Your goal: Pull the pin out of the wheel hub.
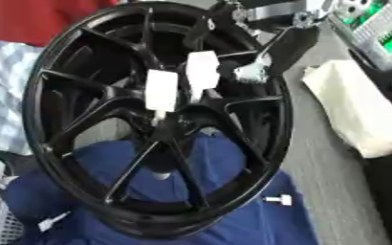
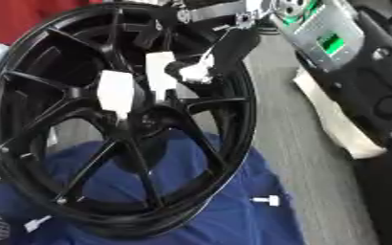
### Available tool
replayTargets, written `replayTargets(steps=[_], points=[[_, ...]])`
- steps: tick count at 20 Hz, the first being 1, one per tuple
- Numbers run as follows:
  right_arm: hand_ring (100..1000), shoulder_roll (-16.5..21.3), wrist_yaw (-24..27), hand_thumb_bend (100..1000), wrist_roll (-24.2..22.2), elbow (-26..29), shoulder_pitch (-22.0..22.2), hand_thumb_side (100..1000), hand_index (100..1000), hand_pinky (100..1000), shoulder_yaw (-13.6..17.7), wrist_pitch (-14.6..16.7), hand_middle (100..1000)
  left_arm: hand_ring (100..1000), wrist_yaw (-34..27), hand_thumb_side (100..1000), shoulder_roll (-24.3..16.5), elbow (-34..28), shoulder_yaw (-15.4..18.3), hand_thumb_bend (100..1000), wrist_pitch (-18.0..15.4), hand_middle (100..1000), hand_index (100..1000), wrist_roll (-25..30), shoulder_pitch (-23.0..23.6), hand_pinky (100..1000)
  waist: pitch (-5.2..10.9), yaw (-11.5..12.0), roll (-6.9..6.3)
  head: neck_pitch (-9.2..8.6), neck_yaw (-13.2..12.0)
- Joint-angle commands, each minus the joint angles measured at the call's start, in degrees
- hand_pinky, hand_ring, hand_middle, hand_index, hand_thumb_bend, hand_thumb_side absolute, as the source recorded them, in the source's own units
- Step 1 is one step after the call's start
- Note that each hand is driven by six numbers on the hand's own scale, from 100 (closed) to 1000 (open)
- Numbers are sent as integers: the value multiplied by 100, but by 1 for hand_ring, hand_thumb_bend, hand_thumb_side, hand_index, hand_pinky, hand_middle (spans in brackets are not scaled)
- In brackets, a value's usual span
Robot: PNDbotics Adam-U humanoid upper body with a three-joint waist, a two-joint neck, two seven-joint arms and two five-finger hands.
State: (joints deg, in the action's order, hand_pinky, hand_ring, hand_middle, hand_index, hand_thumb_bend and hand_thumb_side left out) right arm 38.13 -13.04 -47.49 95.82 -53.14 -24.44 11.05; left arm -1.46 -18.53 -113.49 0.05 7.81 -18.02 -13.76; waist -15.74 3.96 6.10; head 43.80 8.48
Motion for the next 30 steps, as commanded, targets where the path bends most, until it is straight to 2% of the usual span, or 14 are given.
replayTargets(steps=[1, 5, 7, 25, 30], points=[[930, 175, -162, 100, 105, 143, -31, 571, 950, 1000, 28, -126, 855, 680, -22, 615, -33, -110, 23, 100, 7, 588, 717, -1, -75, 705, 64, -11, -23, 32, -17], [922, 148, -256, 100, 227, 151, 12, 561, 949, 1000, 20, -180, 846, 680, -22, 618, -24, -110, 17, 100, 18, 587, 717, -5, -83, 705, 26, -10, 1, 32, -25], [922, 138, -323, 100, 262, 141, 18, 585, 945, 1000, 6, -182, 845, 680, -20, 619, -22, -110, 13, 100, 19, 587, 716, -1, -86, 705, 8, -4, 16, 32, -28], [908, 102, -815, 100, 232, -38, 93, 641, 937, 1000, -60, 12, 824, 681, -8, 626, -9, -110, 0, 100, 28, 586, 715, 30, -98, 705, -92, 31, 75, 32, -55], [902, 76, -955, 100, 285, -165, 103, 641, 938, 1000, -41, -3, 780, 676, -1, 628, 5, -110, 0, 100, 31, 586, 715, 37, -94, 706, -127, 75, 82, 25, -38]])
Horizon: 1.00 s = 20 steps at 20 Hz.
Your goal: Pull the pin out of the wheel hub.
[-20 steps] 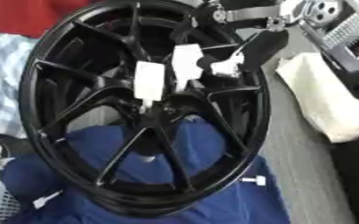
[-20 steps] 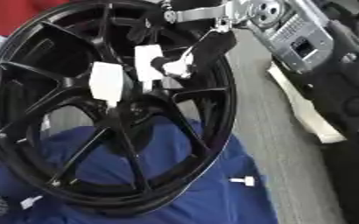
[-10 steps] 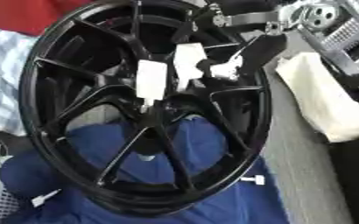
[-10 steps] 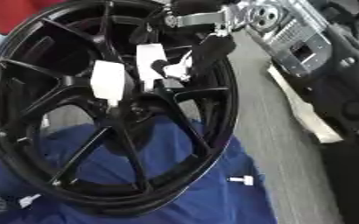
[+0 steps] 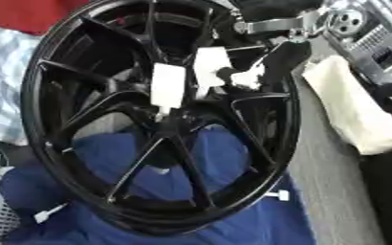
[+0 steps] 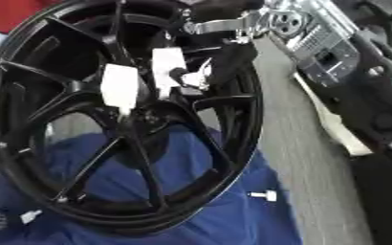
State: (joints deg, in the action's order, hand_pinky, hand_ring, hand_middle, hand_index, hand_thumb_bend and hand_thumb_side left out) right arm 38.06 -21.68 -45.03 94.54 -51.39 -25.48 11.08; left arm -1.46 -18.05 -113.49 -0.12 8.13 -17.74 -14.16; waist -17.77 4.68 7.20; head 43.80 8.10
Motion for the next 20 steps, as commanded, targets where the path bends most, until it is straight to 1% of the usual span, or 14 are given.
replayTargets(steps=[1, 3, 8, 12, 13, 14, 15, 16, 17, 19, 20], points=[[902, 78, -110, 100, 52, -68, -68, 638, 940, 1000, 67, -22, 757, 674, 0, 628, -42, -110, 18, 100, 1, 586, 715, 8, -54, 706, 70, 9, -27, 23, 2], [900, 69, -126, 100, 68, -109, -61, 650, 936, 1000, 68, -46, 726, 671, 1, 629, -41, -110, 18, 100, 2, 586, 715, 8, -56, 706, 60, 14, -24, 24, -2], [900, 64, -131, 100, 13, -128, -44, 690, 933, 1000, 47, -42, 705, 669, 3, 630, -34, -110, 11, 100, 4, 586, 715, 25, -63, 706, 36, 8, -18, 31, -8], [886, 49, -103, 100, -16, -133, -45, 693, 883, 1000, 43, -47, 648, 668, 8, 630, -32, -110, 9, 100, 4, 585, 715, 33, -68, 706, 12, 23, -17, 32, -2], [877, 43, -67, 100, 6, -130, -46, 691, 852, 1000, 46, -63, 611, 668, 8, 631, -32, -110, 10, 100, 4, 585, 715, 33, -68, 707, 7, 27, -17, 32, -4], [872, 35, -10, 100, 38, -122, -45, 694, 820, 1000, 47, -85, 595, 668, 7, 631, -31, -110, 11, 100, 4, 585, 715, 32, -68, 707, 2, 30, -17, 32, -7], [859, 28, 60, 100, 78, -108, -43, 685, 765, 1000, 50, -114, 569, 668, 7, 631, -30, -110, 12, 100, 5, 585, 715, 31, -67, 707, -1, 30, -18, 32, -10], [854, 20, 133, 100, 133, -89, -41, 680, 750, 1000, 57, -153, 563, 668, 8, 631, -29, -110, 13, 100, 5, 585, 715, 30, -67, 707, -3, 30, -17, 32, -14], [825, 16, 216, 100, 194, -67, -44, 651, 690, 1000, 65, -201, 522, 668, 8, 632, -28, -110, 14, 100, 6, 586, 715, 30, -67, 707, -4, 28, -17, 32, -18], [777, 17, 389, 100, 339, -10, -53, 631, 642, 992, 79, -303, 483, 668, 7, 632, -26, -110, 14, 100, 7, 586, 715, 32, -67, 707, -4, 26, -14, 32, -25], [766, 22, 475, 100, 412, 15, -57, 607, 621, 983, 83, -357, 470, 668, 6, 632, -26, -110, 14, 100, 8, 586, 716, 33, -68, 707, -3, 25, -12, 32, -26]])
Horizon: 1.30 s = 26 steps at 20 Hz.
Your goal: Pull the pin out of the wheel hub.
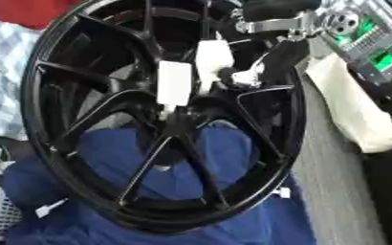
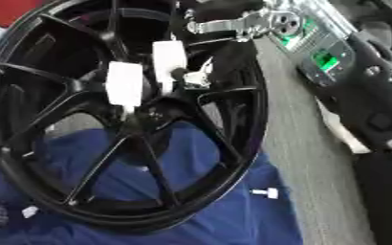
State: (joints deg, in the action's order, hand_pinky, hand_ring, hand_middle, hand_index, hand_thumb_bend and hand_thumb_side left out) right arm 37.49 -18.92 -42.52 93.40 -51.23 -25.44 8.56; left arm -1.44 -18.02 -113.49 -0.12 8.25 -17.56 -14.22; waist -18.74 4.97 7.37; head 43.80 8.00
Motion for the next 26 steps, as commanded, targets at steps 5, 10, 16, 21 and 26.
replayTargets(steps=[5, 10, 16, 21, 26], points=[[696, 102, 614, 100, 444, 217, -92, 527, 526, 955, 111, -420, 394, 668, 1, 629, -26, -110, 16, 100, 4, 586, 716, 26, -58, 708, 102, -11, -32, 32, -16], [671, 149, 1035, 100, 525, 413, -128, 497, 509, 956, 197, -710, 378, 668, 3, 627, -29, -110, 24, 100, 6, 587, 716, 33, -63, 708, 128, -51, -53, 32, -15], [660, 327, 1561, 100, 386, 823, -212, 464, 500, 962, 493, -1045, 368, 667, 5, 622, -34, -110, 33, 100, 3, 587, 716, 38, -58, 709, 174, -112, -91, 32, -33], [659, 551, 2007, 100, 407, 1104, -213, 433, 498, 964, 772, -1268, 366, 667, 8, 620, -41, -110, 45, 100, 4, 587, 716, 35, -45, 709, 204, -134, -125, 32, -53], [653, 803, 2418, 100, 562, 1316, -119, 360, 499, 968, 1082, -1391, 362, 666, 26, 609, -58, -110, 94, 100, -7, 587, 716, 3, -13, 710, 245, -251, -209, 32, -134]])
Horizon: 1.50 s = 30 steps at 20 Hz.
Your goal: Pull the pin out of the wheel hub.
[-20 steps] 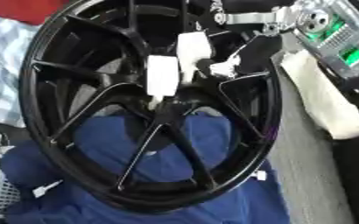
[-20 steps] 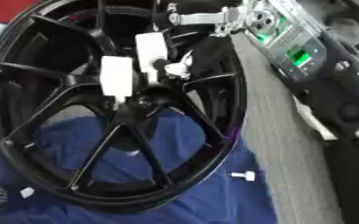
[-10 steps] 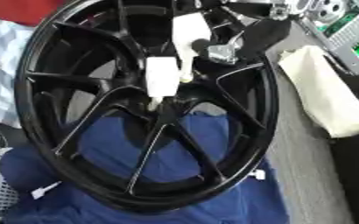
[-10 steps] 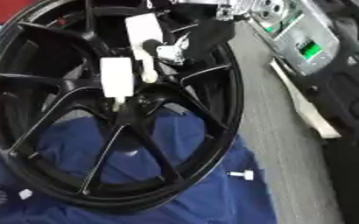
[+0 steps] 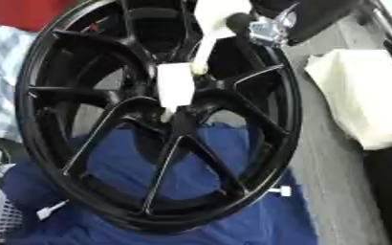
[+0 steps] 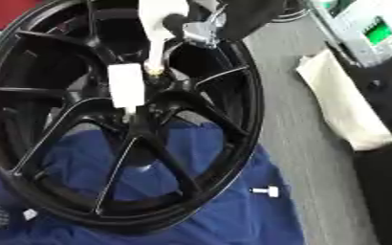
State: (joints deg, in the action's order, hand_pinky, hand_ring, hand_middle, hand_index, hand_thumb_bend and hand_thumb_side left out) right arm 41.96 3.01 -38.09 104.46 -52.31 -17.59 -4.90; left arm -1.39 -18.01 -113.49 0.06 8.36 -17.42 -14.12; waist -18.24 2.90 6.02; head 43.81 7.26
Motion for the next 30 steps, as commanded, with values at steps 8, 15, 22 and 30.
replayTargets(steps=[8, 15, 22, 30], points=[[659, 1467, 925, 100, 806, 643, 1054, 248, 507, 954, 1420, 165, 369, 665, 54, 595, -88, -110, 276, 100, -68, 586, 716, -231, -18, 710, 96, -411, -352, -75, -486], [667, 1722, 1208, 100, 1443, 562, 2088, 233, 524, 962, 2384, 129, 384, 665, 48, 584, -44, -110, 360, 100, -111, 586, 716, -323, -87, 711, 4, -542, -679, -301, -713], [693, 944, 623, 100, 1897, 428, 3080, 281, 589, 971, 2877, 18, 448, 665, 53, 580, -37, -110, 408, 100, -152, 586, 716, -367, -130, 711, -46, -573, -795, -436, -834], [923, 114, -15, 100, 1496, 239, 4118, 253, 944, 1000, 3201, -42, 890, 665, 20, 586, -3, -110, 353, 100, -143, 587, 715, -336, -173, 711, -83, -515, -749, -508, -762]])
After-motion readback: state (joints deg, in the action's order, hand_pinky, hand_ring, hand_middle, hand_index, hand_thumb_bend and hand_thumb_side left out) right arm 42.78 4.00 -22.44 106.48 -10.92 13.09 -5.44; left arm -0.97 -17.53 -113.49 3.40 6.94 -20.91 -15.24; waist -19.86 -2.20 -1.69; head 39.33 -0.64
